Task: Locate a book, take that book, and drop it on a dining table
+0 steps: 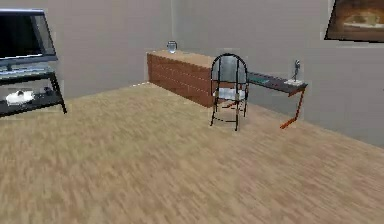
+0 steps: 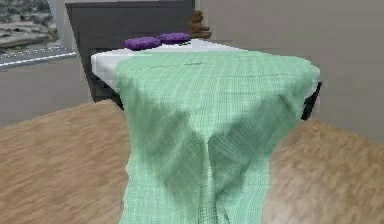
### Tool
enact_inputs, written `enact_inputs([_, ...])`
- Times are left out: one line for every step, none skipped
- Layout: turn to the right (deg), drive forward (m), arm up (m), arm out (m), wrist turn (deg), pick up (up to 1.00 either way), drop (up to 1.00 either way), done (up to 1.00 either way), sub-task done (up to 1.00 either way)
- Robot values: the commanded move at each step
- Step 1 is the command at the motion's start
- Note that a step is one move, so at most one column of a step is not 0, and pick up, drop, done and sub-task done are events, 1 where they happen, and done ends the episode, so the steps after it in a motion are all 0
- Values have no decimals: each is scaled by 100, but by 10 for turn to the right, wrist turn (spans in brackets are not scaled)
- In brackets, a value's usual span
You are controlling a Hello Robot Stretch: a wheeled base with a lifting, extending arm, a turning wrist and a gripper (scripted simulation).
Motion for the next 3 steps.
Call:
enact_inputs([0, 55, 0, 0, 0, 0, 0, 0, 0])
enact_inputs([270, 0, 0, 0, 0, 0, 0, 0, 0])
enact_inputs([0, 75, 0, 0, 0, 0, 0, 0, 0])
